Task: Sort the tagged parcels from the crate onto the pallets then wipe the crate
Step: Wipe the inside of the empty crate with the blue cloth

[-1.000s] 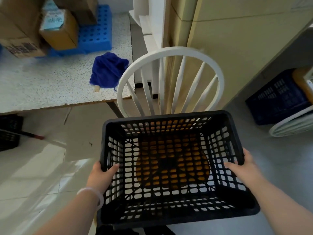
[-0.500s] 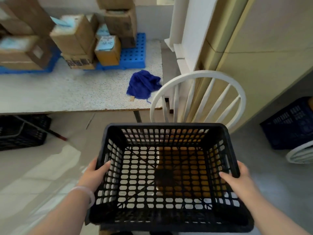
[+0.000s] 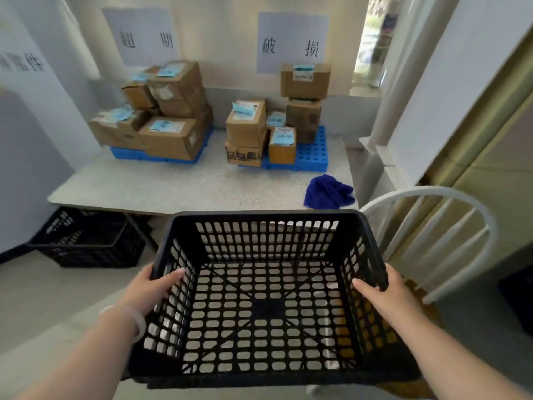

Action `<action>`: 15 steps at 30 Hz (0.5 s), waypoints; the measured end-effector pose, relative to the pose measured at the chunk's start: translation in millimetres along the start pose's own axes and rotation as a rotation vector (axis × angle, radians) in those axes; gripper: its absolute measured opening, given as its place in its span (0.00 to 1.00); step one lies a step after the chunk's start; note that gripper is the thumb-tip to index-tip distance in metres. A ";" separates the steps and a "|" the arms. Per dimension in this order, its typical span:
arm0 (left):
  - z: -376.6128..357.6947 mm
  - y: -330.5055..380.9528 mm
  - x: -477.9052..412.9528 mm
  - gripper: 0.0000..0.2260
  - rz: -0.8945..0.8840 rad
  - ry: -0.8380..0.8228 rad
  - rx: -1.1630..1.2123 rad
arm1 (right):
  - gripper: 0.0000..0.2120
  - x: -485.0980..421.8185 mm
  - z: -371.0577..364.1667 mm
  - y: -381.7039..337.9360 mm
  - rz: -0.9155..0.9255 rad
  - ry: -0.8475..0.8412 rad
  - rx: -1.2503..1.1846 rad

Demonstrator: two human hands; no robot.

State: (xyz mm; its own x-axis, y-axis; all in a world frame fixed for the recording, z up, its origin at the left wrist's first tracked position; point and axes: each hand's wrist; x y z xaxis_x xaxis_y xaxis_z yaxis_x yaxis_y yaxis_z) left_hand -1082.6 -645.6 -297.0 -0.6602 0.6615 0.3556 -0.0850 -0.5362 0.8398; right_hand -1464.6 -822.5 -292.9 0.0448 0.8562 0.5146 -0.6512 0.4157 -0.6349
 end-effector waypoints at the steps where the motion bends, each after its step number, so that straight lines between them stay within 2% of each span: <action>1: 19.2 2.1 -6.8 0.24 -0.014 0.004 -0.011 | 0.35 6.4 -10.4 -13.9 0.024 0.013 -0.008; 9: 132.0 22.4 -61.9 0.23 -0.110 0.078 0.009 | 0.17 35.7 -65.4 -115.8 0.148 0.039 -0.028; 10: 140.3 26.7 -67.0 0.25 -0.112 0.081 0.015 | 0.17 33.4 -68.9 -126.7 0.151 0.040 -0.026; 13: 158.1 41.6 -85.3 0.31 -0.121 0.083 0.022 | 0.25 21.3 -74.6 -157.4 0.182 0.062 -0.006; 15: 165.4 54.4 -97.4 0.32 -0.125 0.080 0.005 | 0.29 6.6 -77.2 -175.0 0.212 0.059 0.004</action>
State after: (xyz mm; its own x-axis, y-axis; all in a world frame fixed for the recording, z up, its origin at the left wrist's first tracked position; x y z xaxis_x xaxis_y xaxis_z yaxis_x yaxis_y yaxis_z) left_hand -899.4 -652.5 -218.1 -0.7020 0.6791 0.2145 -0.1664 -0.4493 0.8778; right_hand -1291.9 -866.0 -222.9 -0.0492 0.9407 0.3355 -0.6539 0.2236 -0.7228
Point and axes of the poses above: each hand's wrist, its own x-axis away from the middle knuckle, its own z-axis out of the back of the hand, y = z × x, and after that the axes turned 10 degrees about -z, right-handed
